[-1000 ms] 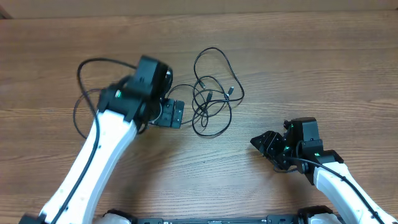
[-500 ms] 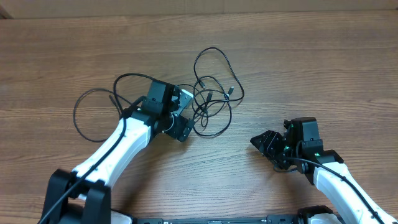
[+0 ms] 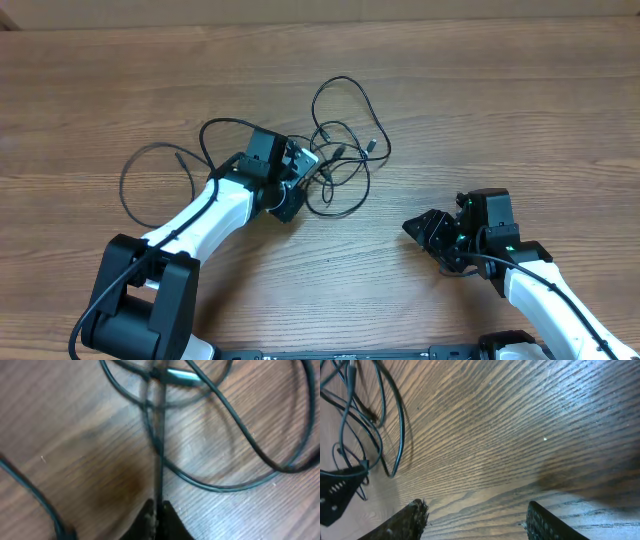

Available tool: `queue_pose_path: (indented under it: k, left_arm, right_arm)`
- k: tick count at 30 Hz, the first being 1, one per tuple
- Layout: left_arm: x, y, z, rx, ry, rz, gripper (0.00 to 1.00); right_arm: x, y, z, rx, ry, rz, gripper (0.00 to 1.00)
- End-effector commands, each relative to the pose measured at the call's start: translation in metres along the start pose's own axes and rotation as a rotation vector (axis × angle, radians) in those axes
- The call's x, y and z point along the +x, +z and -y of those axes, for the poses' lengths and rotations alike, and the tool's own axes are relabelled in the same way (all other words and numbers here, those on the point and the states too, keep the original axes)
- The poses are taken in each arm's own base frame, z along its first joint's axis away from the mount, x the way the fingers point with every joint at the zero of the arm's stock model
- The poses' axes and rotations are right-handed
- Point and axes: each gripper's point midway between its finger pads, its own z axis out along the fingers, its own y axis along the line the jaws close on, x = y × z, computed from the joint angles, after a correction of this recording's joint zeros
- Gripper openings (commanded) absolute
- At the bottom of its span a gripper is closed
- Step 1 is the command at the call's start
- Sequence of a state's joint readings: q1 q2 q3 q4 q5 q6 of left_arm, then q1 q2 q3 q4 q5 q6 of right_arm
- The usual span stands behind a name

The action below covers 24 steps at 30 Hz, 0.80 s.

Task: Untangle cables

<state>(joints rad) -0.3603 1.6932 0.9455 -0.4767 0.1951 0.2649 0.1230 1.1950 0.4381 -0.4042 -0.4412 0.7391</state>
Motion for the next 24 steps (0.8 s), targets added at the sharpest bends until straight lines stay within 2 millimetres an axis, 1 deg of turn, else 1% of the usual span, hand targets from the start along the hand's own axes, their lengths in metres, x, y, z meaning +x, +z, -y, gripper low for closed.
queue_pose_path:
  k: [1,2,5,7,8,9,10,12,14,15,16,17,18,20,24]
  left_arm:
    - [-0.026,-0.026,-0.007,-0.036,-0.030,0.037,0.04]
    - [-0.030,-0.037,-0.013,-0.066,-0.055,0.035,0.04]
    - [-0.041,-0.079,-0.039,-0.192,-0.145,0.043,0.04]
    - [-0.048,-0.113,-0.058,-0.277,-0.196,0.070,0.04]
    - [-0.054,-0.139,-0.070,-0.326,-0.231,0.103,0.04]
    - [-0.057,-0.154,-0.077,-0.351,-0.248,0.126,0.04]
    - [-0.060,-0.174,-0.087,-0.384,-0.273,0.160,0.04]
    - [-0.063,-0.207,-0.105,-0.443,-0.319,0.221,0.04]
    - [-0.060,-0.239,-0.127,-0.511,-0.373,0.285,0.04]
    - [-0.052,-0.261,-0.149,-0.576,-0.434,0.328,0.04]
    - [-0.044,-0.273,-0.163,-0.614,-0.481,0.349,0.04]
    - [-0.037,-0.279,-0.172,-0.636,-0.521,0.360,0.04]
    - [-0.021,-0.289,-0.191,-0.671,-0.610,0.373,0.04]
    - [-0.002,-0.297,-0.208,-0.699,-0.710,0.379,0.04]
    - [0.041,-0.315,-0.241,-0.751,-0.982,0.425,0.04]
  right_arm:
    - [-0.002,-0.001,-0.002,-0.008,-0.008,0.005,0.62]
    - [-0.002,-0.001,-0.002,-0.008,-0.008,0.005,0.62]
    - [-0.002,-0.001,-0.002,-0.008,-0.008,0.005,0.62]
    - [-0.002,-0.001,-0.002,-0.008,-0.008,0.005,0.62]
    - [-0.002,-0.001,-0.002,-0.008,-0.008,0.005,0.62]
    - [-0.002,-0.001,-0.002,-0.008,-0.008,0.005,0.62]
    - [-0.002,-0.001,-0.002,-0.008,-0.008,0.005,0.62]
    - [-0.002,-0.001,-0.002,-0.008,-0.008,0.005,0.62]
    - [-0.002,-0.001,-0.002,-0.008,-0.008,0.005,0.62]
    - [-0.002,-0.001,-0.002,-0.008,-0.008,0.005,0.62]
    - [-0.002,-0.001,-0.002,-0.008,-0.008,0.005,0.62]
    - [-0.001,-0.001,-0.002,-0.008,-0.008,0.004,0.62]
    - [-0.002,-0.001,-0.002,-0.008,-0.008,0.005,0.62]
    - [-0.002,-0.001,-0.002,-0.008,-0.008,0.005,0.62]
    - [-0.002,-0.001,-0.002,-0.008,-0.008,0.005,0.62]
